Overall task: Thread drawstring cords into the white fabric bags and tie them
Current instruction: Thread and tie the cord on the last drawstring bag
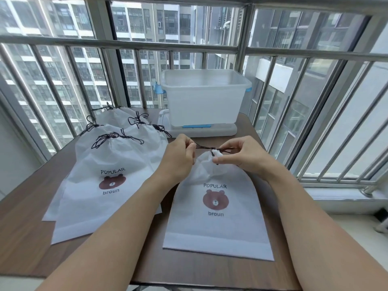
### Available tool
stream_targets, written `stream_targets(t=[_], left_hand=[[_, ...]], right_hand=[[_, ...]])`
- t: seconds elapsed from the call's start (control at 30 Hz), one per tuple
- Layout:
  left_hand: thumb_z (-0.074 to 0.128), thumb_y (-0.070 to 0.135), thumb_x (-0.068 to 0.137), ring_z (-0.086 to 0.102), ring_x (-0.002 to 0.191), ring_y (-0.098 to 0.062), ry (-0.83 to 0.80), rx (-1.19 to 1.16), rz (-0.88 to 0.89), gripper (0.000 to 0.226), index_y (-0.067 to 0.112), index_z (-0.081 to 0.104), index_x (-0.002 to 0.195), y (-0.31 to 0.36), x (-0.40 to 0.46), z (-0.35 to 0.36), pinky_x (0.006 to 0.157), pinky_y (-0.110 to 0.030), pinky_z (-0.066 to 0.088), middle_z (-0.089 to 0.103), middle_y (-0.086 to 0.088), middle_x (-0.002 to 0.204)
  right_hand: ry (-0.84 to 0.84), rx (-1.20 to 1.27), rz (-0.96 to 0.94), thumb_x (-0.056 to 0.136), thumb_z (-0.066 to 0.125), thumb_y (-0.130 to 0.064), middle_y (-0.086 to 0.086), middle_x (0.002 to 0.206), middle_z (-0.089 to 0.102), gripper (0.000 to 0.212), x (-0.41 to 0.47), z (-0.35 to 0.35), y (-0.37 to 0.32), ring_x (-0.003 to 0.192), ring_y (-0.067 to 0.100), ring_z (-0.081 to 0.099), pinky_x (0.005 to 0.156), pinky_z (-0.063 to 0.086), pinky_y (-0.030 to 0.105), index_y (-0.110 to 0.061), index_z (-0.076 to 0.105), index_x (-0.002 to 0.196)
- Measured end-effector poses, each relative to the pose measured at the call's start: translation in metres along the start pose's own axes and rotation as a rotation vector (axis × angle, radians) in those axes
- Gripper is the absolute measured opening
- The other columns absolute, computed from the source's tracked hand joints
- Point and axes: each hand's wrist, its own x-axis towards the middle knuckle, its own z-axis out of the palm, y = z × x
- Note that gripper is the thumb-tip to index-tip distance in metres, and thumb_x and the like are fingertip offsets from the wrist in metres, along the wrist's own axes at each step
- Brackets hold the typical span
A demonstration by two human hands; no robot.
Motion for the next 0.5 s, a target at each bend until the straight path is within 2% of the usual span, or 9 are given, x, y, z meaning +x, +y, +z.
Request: stream_targets(t=[0.07,0.13,0.23,0.27,0.3,0.37,0.4,0.43,0.5], left_hand=[[0.048,0.015,0.103,0.060,0.063,-0.014,-0.055,-0.101,0.012,0.014,0.014,0.054,0.090,0.006,-0.002,-0.006,0.059,-0.029,0.047,0.066,-0.002,0.075],[0.056,0.020,0.100,0.060,0.072,-0.009,-0.047,-0.127,0.033,0.005,0.017,0.058,0.096,0.014,-0.001,-0.023,0.066,-0.026,0.049,0.065,0.005,0.084],[0.064,0.029,0.094,0.060,0.085,-0.005,0.191,-0.128,0.034,0.014,0.019,0.061,0.103,0.023,0.001,-0.071,0.074,-0.017,0.049,0.064,0.011,0.095],[0.066,0.031,0.092,0.061,0.091,-0.009,0.290,-0.106,0.023,0.019,0.019,0.062,0.106,0.020,0.002,-0.094,0.079,-0.021,0.050,0.065,0.009,0.100],[0.068,0.032,0.090,0.060,0.099,-0.012,0.361,-0.042,-0.003,0.025,0.019,0.062,0.110,0.011,0.003,-0.113,0.084,-0.026,0.049,0.064,0.008,0.106],[0.071,0.031,0.083,0.050,0.122,-0.020,0.440,0.191,-0.133,0.044,0.021,0.058,0.124,-0.010,0.003,-0.150,0.096,-0.034,0.044,0.057,0.005,0.122],[0.072,0.031,0.080,0.042,0.131,-0.024,0.405,0.314,-0.238,0.050,0.024,0.056,0.127,-0.022,0.001,-0.167,0.103,-0.039,0.040,0.054,0.003,0.127],[0.074,0.033,0.078,0.037,0.135,-0.028,0.328,0.392,-0.351,0.050,0.027,0.055,0.123,-0.032,-0.002,-0.184,0.105,-0.041,0.038,0.052,0.001,0.126],[0.079,0.034,0.076,0.047,0.123,-0.028,0.099,0.332,-0.536,0.053,0.029,0.051,0.120,-0.051,-0.006,-0.202,0.092,-0.035,0.047,0.053,0.001,0.120]], right_hand=[[-0.014,-0.042,-0.041,0.072,0.091,-0.023,0.005,0.077,0.072,0.019,0.001,0.007,-0.004,0.074,0.009,0.059,0.073,0.044,0.029,-0.014,0.080,0.084],[0.009,0.051,-0.094,0.078,0.087,-0.015,0.001,0.075,0.072,0.010,0.001,0.012,-0.011,0.073,0.005,0.060,0.072,0.045,0.022,-0.014,0.080,0.085],[-0.003,0.209,-0.138,0.084,0.079,-0.009,-0.012,0.076,0.073,0.008,-0.002,0.008,-0.028,0.071,-0.001,0.064,0.062,0.045,0.009,-0.013,0.075,0.090],[-0.032,0.246,-0.148,0.081,0.082,-0.017,-0.012,0.079,0.073,0.013,-0.002,0.005,-0.033,0.075,0.001,0.066,0.062,0.048,0.010,-0.015,0.075,0.091],[-0.059,0.285,-0.145,0.072,0.089,-0.032,-0.009,0.084,0.074,0.029,-0.004,-0.001,-0.036,0.079,0.006,0.067,0.066,0.052,0.013,-0.016,0.076,0.093],[-0.144,0.363,-0.124,0.046,0.098,-0.051,-0.001,0.087,0.074,0.057,-0.009,-0.011,-0.047,0.080,0.010,0.069,0.071,0.058,0.018,-0.019,0.079,0.089],[-0.178,0.350,-0.122,0.046,0.098,-0.051,0.002,0.085,0.072,0.057,-0.011,-0.013,-0.053,0.078,0.012,0.068,0.069,0.058,0.018,-0.018,0.078,0.088],[-0.214,0.302,-0.128,0.060,0.093,-0.045,0.004,0.084,0.071,0.046,-0.011,-0.013,-0.063,0.077,0.015,0.067,0.066,0.057,0.018,-0.015,0.075,0.091],[-0.188,0.267,-0.144,0.089,0.071,-0.018,0.003,0.078,0.069,0.011,-0.009,-0.005,-0.080,0.071,0.015,0.065,0.062,0.054,0.017,-0.008,0.069,0.093]])
